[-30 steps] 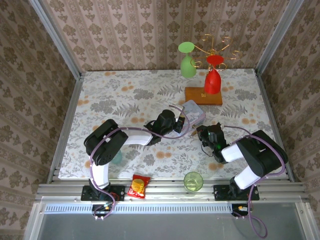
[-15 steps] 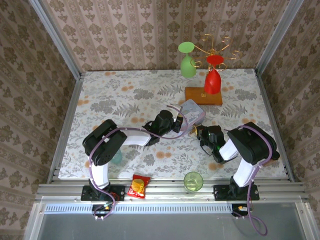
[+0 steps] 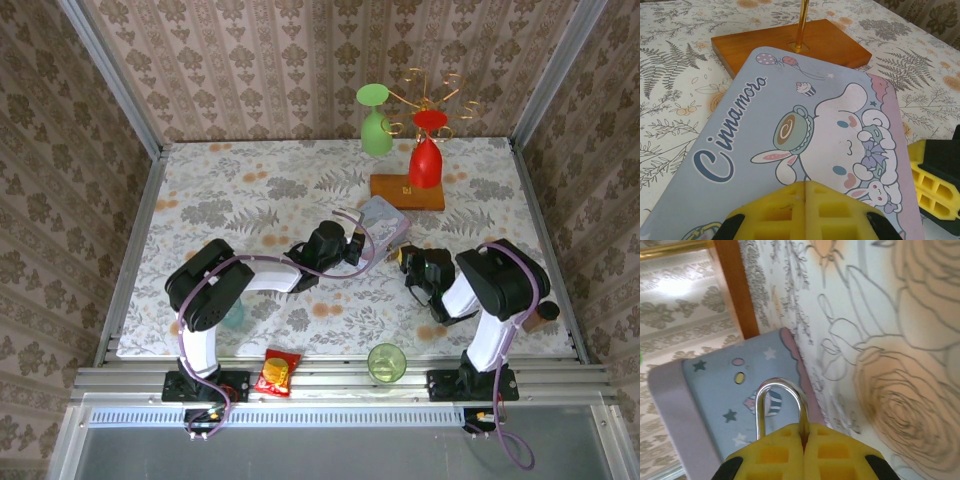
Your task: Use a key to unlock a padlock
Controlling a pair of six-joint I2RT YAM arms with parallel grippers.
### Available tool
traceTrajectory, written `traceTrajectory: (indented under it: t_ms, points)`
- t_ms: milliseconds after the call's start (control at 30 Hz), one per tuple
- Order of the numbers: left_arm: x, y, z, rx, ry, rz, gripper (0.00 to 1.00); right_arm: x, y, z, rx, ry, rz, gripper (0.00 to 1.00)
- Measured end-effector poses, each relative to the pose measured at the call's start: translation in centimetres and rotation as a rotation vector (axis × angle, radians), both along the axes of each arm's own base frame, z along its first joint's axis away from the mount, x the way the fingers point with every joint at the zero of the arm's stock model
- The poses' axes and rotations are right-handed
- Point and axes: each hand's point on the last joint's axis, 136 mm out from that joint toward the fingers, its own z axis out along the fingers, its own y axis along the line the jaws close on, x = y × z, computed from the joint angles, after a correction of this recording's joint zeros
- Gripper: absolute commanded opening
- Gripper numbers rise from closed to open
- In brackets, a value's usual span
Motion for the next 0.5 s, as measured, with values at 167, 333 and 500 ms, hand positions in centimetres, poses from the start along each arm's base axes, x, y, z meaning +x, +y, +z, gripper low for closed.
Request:
traceTrajectory:
  t_ms: [167,333,500]
  points:
    - [0.1,0.0,0.0,0.002,0.002,0.001,0.0,-0.6,-0.5,-0.3,-0.11,0.033,0.04,0.0]
    - [1.0,1.1,0.2,0.017,0.012,0.027,0.0,-1.1,-0.9,0.2,-0.253,0.054,0.101,0.0]
    - [2.2,2.7,0.1,0.044,0.025,0.062,0.0,-2.2,-1.8,1.0,-0.379,0.067,0.153,0.0]
